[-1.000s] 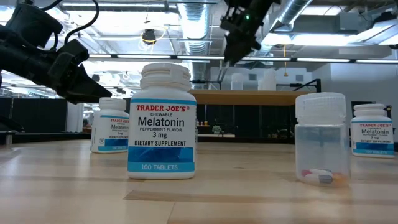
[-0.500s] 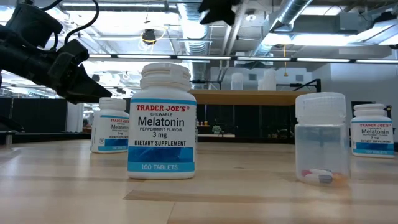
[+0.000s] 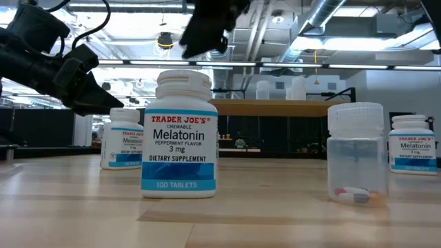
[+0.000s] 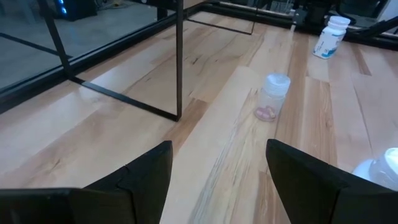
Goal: Pick and place medicine bottles onto shelf by color
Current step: Put the top transparent pill bottle on the shelf
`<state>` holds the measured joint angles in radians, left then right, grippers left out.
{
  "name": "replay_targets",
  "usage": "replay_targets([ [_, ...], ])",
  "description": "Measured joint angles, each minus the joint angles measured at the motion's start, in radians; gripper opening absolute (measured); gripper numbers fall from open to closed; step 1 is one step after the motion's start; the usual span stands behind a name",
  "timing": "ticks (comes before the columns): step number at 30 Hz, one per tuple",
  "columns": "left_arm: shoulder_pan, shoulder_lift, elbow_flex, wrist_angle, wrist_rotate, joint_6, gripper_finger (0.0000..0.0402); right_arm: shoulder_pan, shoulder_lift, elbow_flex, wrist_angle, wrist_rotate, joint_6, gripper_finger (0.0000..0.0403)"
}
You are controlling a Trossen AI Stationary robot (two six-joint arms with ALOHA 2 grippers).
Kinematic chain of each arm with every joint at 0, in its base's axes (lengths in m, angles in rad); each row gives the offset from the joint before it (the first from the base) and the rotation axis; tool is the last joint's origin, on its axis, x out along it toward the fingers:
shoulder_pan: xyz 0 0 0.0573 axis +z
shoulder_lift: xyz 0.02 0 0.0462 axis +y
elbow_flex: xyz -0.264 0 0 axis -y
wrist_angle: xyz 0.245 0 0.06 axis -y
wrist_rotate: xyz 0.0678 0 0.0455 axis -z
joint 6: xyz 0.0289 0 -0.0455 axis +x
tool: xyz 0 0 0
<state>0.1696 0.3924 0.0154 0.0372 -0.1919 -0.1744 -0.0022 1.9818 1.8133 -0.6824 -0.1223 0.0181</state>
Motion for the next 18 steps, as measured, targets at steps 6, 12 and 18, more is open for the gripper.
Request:
replay_targets([
  [6, 0.0, 0.016, 0.0, -0.002, 0.005, -0.056, 0.0247, -0.006, 0.07, 0.002, 0.002, 0.032, 0.0, 0.0211],
  [12, 0.0, 0.025, 0.0, -0.002, 0.004, -0.081, 0.0247, -0.006, 0.069, -0.002, -0.08, 0.13, 0.0, 0.0211],
  [18, 0.0, 0.027, 0.0, -0.002, 0.003, -0.073, 0.0247, -0.006, 0.069, -0.003, -0.088, 0.154, 0.008, 0.0211],
])
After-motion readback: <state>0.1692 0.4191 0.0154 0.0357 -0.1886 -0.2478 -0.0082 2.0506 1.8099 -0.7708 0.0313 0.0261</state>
